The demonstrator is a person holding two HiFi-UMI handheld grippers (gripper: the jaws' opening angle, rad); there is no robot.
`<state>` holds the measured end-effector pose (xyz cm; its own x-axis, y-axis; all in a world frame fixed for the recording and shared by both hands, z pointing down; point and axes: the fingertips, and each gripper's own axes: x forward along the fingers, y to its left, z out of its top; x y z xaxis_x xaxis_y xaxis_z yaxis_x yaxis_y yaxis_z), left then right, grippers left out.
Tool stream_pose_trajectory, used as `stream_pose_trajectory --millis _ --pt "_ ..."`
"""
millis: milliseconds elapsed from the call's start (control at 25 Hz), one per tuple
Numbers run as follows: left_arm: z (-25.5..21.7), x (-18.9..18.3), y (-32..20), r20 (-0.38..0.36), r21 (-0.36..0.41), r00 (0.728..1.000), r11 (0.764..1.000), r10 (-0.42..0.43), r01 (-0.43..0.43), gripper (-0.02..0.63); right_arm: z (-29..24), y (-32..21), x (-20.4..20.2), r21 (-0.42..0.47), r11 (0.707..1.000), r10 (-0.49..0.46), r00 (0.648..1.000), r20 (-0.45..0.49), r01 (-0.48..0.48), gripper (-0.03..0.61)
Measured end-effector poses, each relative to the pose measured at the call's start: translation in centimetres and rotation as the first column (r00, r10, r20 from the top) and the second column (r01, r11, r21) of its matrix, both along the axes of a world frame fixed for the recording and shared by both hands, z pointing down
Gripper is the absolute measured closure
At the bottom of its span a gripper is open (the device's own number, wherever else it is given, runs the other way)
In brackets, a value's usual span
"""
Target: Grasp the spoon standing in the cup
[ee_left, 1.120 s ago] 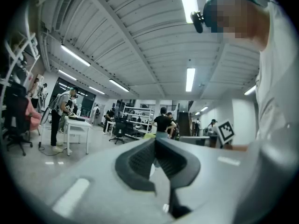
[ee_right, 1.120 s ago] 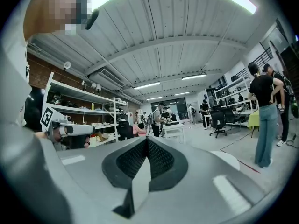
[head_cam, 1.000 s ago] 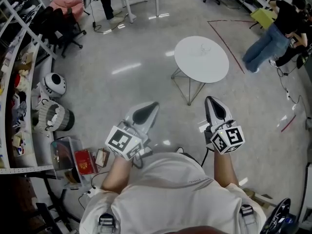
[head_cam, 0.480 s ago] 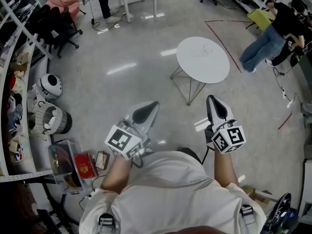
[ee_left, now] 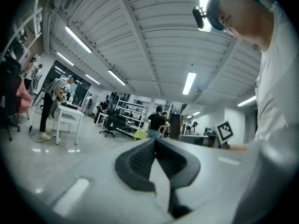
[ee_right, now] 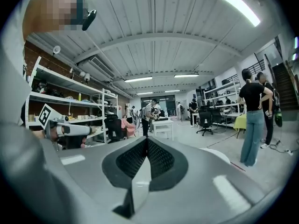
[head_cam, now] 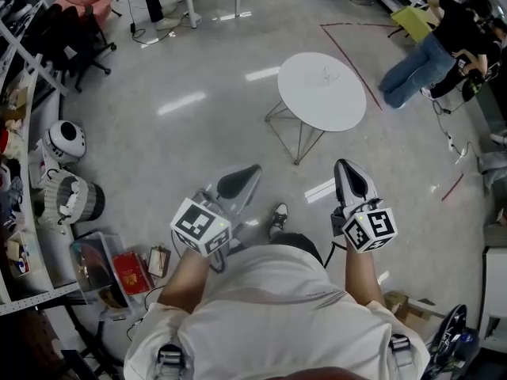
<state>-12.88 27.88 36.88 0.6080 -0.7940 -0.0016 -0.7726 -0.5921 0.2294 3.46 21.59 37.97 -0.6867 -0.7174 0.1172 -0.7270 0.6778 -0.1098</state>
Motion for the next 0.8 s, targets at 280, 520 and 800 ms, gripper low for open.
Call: stream_pose_trajectory --millis 280,520,800 --pt "-0.3 2.3 -8.9 0.053 -0.023 0.999 1.000 -0.013 0.014 0.613 0.5 -9.5 1.8 -0.009 1.000 -0.021 0.998 0.060 0.022 0.574" --pt "-2.0 7.9 -17.9 0.090 0.001 0.995 0.999 -0.042 0.042 0.612 -0.3 -19.0 7.6 -0.004 1.000 -0.030 0.994 0.102 0.030 0.574" --pt "-0.5 13.1 -26.1 0.128 -0.027 0.991 0.998 -0.047 0.051 0.612 2.7 -29.0 15.2 -0.047 0.998 0.050 0.993 0.110 -0.045 0.574"
